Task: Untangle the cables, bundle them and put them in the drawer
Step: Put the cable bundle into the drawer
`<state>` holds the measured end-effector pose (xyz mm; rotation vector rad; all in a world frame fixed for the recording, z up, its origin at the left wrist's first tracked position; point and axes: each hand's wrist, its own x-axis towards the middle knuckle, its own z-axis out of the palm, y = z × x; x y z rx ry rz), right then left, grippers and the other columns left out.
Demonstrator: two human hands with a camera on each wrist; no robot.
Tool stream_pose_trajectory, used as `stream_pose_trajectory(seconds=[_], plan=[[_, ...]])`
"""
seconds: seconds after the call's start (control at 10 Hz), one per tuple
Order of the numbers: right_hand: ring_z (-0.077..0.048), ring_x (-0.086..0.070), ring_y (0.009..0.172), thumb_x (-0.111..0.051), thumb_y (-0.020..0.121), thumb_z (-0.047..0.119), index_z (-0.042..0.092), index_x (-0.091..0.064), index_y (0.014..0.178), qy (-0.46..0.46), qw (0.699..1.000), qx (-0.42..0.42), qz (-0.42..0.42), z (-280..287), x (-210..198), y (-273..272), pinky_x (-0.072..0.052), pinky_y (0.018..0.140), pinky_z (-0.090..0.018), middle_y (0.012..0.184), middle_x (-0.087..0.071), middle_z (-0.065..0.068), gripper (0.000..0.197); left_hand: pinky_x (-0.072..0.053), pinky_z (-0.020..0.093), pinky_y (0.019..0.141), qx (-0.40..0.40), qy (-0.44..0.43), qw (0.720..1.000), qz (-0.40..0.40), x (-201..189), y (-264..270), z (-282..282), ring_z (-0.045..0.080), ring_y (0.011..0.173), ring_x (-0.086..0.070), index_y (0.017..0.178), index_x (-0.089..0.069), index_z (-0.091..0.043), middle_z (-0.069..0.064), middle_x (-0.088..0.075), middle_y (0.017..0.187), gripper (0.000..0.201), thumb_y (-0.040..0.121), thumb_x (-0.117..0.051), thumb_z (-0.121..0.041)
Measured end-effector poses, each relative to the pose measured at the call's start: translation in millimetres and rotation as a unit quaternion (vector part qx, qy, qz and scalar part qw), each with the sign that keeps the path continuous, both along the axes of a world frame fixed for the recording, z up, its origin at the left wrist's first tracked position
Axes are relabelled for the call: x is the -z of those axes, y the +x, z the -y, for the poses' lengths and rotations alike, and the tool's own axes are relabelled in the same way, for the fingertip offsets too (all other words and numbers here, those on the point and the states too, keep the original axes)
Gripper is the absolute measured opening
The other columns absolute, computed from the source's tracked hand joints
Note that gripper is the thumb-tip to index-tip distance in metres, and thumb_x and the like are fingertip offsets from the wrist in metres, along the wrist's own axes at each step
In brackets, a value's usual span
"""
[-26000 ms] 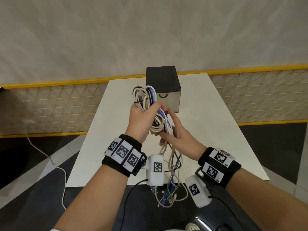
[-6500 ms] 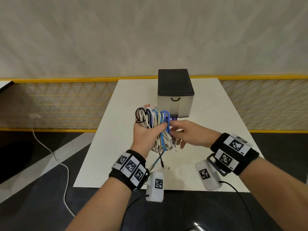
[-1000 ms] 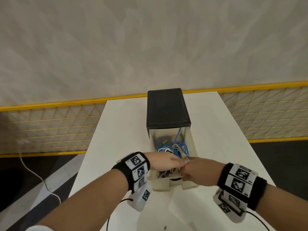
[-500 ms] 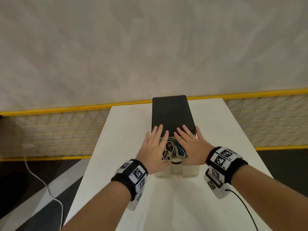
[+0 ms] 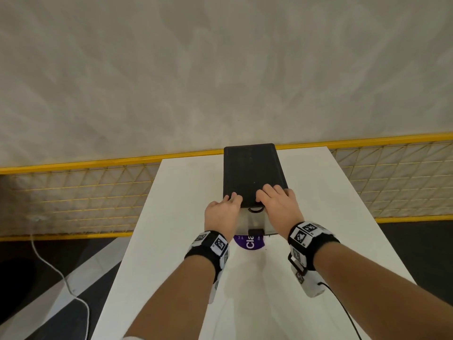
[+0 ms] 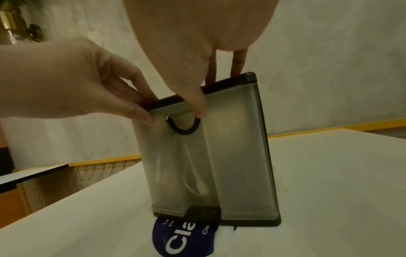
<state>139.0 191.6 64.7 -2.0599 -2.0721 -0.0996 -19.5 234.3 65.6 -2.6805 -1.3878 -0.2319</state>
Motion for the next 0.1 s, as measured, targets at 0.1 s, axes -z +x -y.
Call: stream_pose_trajectory(seconds=[0.1], plan=[[-0.020,-0.050,0.102,-0.071,0.075,0.009,0.026,-0.053,0.109,0.014,1.000,0.005,-0.023,0.4,0.1,2.6,-0.037,0.091,-0.033,0.110,-0.051,0.005,0.043,-0.046,0.029,0.097,-0.009,-0.068,0.993,0.100,0.0,-10.9,-8.6,0.020,0.122,-0.060,0.145,-0.047,-0.026,-0.003,-0.052,0.148,0.046,0.101,-0.051,-0.014]])
